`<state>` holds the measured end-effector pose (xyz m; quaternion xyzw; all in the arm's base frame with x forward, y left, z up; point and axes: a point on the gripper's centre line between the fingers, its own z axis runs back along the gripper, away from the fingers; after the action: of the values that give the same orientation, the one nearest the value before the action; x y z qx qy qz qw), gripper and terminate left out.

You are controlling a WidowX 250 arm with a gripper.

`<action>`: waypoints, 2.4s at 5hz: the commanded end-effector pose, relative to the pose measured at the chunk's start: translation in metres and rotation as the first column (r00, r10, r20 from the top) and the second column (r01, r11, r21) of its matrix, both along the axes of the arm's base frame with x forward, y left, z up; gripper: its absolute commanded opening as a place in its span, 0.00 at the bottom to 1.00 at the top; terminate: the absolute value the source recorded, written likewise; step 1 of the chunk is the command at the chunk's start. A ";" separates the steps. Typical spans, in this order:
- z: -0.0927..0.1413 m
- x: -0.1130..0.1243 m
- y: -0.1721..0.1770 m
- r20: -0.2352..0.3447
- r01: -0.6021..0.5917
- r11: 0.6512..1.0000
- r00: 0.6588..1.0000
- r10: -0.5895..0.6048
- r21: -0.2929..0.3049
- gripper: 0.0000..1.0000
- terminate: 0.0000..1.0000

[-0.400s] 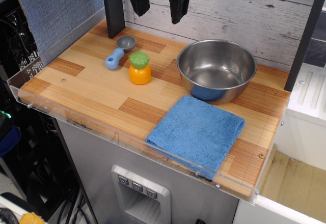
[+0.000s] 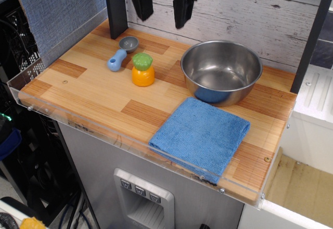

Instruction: Move the blue cloth from right side to left side

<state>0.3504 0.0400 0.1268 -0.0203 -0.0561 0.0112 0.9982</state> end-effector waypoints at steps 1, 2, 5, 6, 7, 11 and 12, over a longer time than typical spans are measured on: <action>-0.001 0.006 -0.043 0.037 -0.011 0.999 0.999 0.012 -0.037 1.00 0.00; 0.000 -0.003 -0.064 0.070 0.111 0.994 0.992 -0.109 -0.022 1.00 0.00; -0.022 -0.023 -0.091 -0.066 0.223 0.974 0.973 -0.221 0.023 1.00 0.00; -0.036 -0.033 -0.098 -0.097 0.153 0.988 0.984 -0.150 0.025 1.00 0.00; -0.048 -0.044 -0.103 -0.119 0.119 0.993 0.986 -0.117 0.010 1.00 0.00; -0.081 -0.060 -0.099 -0.092 0.188 0.961 0.981 -0.173 0.202 1.00 0.00; -0.095 -0.062 -0.094 -0.088 0.168 0.966 0.984 -0.154 0.195 1.00 0.00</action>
<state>0.2866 -0.0578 0.0226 0.0776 -0.0036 -0.0808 0.9937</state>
